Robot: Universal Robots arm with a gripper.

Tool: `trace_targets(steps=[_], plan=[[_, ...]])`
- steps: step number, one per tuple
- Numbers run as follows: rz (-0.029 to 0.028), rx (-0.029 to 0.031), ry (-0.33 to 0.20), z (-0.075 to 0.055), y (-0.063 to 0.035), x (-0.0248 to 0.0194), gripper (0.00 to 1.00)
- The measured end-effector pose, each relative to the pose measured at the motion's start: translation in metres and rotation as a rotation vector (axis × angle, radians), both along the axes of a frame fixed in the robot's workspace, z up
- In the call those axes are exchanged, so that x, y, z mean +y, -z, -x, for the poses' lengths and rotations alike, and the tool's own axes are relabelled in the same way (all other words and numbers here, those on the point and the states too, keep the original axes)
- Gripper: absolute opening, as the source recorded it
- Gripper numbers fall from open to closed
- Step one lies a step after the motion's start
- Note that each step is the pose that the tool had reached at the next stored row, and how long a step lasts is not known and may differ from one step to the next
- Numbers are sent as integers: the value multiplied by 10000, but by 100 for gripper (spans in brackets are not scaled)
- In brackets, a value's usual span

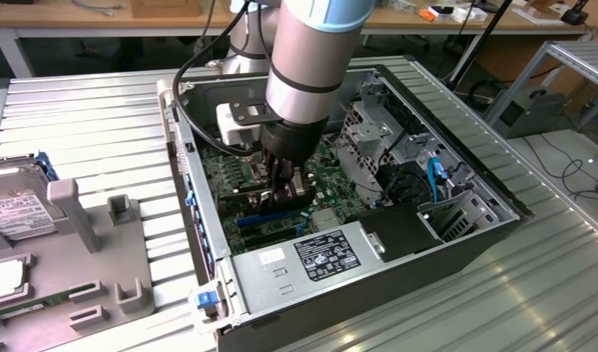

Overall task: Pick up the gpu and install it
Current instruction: 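Insert the gpu into the slot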

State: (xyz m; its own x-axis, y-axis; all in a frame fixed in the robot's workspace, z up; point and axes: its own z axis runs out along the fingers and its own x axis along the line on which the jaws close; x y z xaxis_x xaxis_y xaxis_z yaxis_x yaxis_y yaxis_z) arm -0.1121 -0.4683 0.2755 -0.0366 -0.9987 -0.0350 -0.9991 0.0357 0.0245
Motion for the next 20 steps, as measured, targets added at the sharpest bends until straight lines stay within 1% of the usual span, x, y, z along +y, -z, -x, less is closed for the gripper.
trace_targets(steps=[2,4,6,9,18,20], plan=[[-1,0,-1,9,5,1,27],[-1,0,-1,20,19,11,27],[-1,0,-1,21,46,15,27],[0,0,-2,21,60,43,27],[0,0,24,35,99,43,27],[1,-3,22,76,99,42,27]])
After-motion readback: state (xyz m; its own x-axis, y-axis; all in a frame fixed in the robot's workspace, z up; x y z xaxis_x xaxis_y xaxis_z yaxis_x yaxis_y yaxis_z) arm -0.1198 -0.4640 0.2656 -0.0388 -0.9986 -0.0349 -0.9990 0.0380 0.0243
